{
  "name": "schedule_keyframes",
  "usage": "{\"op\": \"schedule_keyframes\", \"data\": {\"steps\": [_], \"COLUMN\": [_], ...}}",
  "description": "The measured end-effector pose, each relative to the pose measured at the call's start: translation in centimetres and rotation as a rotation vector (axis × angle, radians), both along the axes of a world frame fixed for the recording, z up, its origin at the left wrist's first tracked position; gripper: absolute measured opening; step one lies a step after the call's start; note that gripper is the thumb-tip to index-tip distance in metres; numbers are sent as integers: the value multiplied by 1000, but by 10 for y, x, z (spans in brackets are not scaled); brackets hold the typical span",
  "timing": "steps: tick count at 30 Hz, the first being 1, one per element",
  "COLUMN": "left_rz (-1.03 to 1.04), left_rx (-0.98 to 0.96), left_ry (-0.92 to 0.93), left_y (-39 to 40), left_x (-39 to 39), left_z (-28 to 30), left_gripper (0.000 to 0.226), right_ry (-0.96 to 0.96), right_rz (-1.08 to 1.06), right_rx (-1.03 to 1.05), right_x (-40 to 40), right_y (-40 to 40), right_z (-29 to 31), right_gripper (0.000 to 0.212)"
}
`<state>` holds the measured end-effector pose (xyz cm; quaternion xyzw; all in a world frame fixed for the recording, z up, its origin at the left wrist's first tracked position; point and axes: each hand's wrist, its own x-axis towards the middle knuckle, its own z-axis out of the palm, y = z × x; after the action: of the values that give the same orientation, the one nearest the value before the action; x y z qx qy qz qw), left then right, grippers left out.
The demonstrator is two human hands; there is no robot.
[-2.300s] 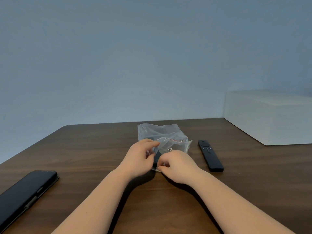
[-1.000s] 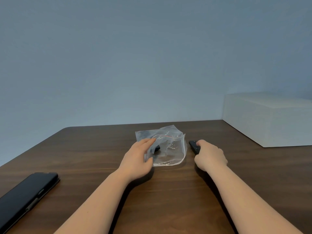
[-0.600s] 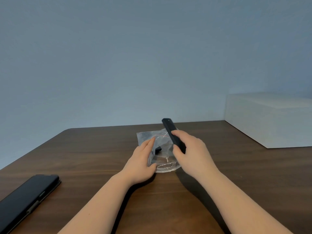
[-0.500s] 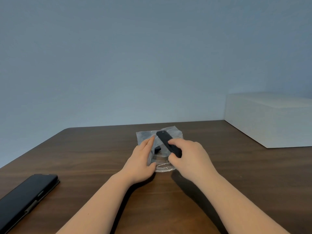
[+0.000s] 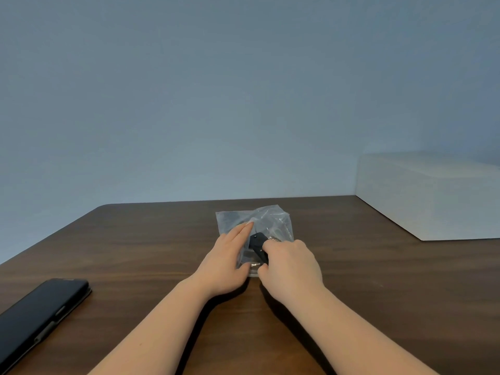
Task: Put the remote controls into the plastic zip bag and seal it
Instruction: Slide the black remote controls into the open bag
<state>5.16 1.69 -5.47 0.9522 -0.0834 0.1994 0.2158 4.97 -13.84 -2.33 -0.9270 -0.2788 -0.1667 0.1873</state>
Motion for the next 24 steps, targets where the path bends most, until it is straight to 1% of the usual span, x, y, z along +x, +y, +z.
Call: {"op": "schedule_keyframes", "data": {"steps": [7, 9, 13, 15, 21, 24], "left_rz": [-5, -21, -48, -49, -60, -59], "left_rx": [-14, -1, 18, 18, 18, 21], "left_ry": [-14, -22, -29, -27, -29, -29], "left_y": [1, 1, -2, -2, -1, -1], "left_x": [0, -1, -1, -1, -1, -1], "left_z": [1, 1, 2, 2, 2, 2], "left_gripper": [81, 80, 80, 79, 78, 79], "right_ry": [-22, -12, -29, -25, 16, 101], "right_rz": [61, 21, -76, -108, -111, -155], "right_rx": [20, 25, 15, -4, -101, -82], "right_x": [-6, -3, 14, 22, 35, 46], "right_y": [1, 0, 0, 2, 18, 23], "right_z": [-1, 0, 0, -2, -3, -6], "right_gripper": [16, 8, 7, 13, 19, 20]}}
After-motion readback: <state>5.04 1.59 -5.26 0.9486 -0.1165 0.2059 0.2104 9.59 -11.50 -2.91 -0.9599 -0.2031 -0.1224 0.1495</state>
